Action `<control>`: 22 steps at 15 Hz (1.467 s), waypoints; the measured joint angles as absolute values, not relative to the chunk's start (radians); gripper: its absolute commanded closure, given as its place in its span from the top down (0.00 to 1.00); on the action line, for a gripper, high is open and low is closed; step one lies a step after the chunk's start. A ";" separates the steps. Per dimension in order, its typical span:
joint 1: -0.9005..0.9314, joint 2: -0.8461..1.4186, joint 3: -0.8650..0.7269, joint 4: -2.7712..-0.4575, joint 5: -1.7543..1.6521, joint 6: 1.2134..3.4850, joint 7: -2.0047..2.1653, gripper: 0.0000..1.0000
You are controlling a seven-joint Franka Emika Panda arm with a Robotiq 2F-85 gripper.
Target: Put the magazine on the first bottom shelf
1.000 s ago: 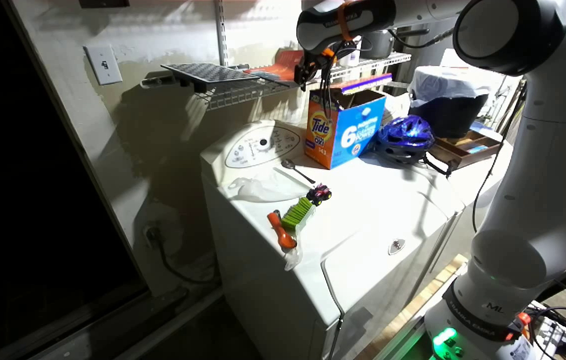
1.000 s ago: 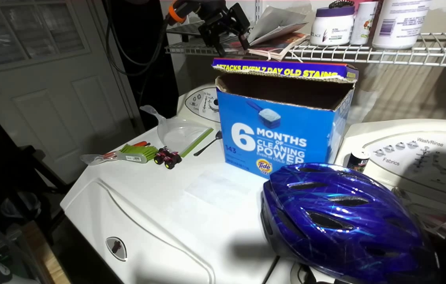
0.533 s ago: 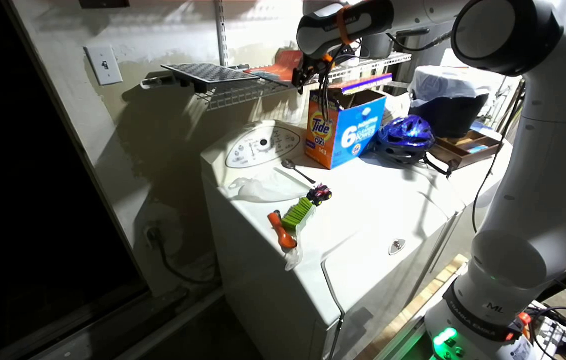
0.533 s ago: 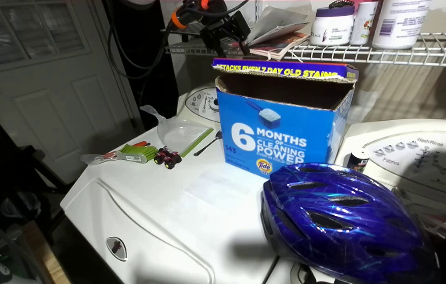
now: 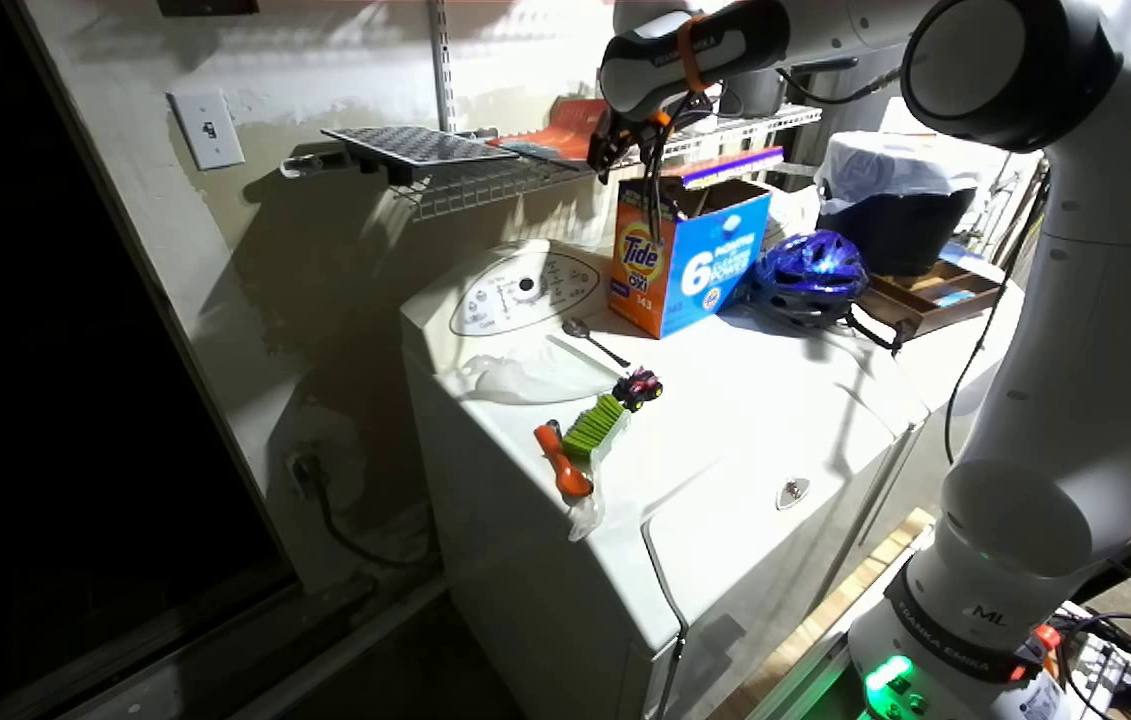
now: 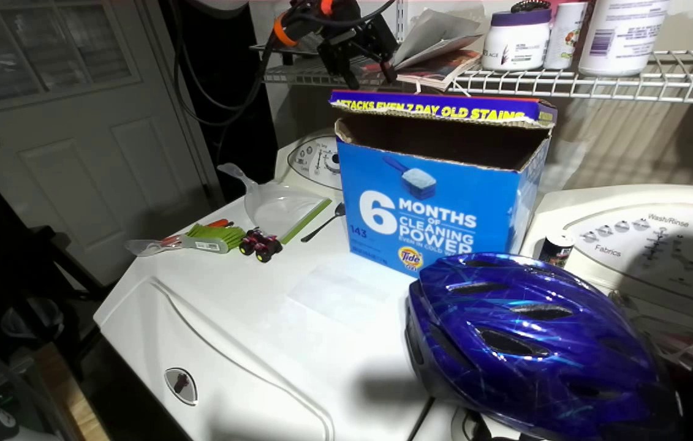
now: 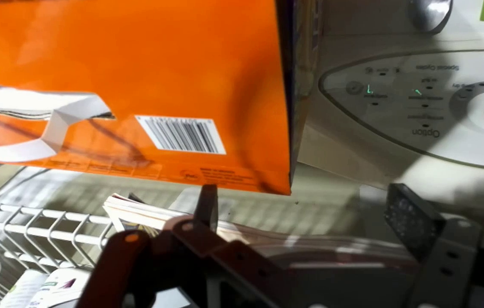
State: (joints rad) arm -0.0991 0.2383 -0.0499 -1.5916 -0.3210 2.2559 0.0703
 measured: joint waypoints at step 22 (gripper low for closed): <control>-0.049 0.246 -0.061 -1.574 -0.335 2.189 0.087 1.00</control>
State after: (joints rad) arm -0.0491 0.2460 -0.0612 -1.5742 -0.3348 2.1887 0.0871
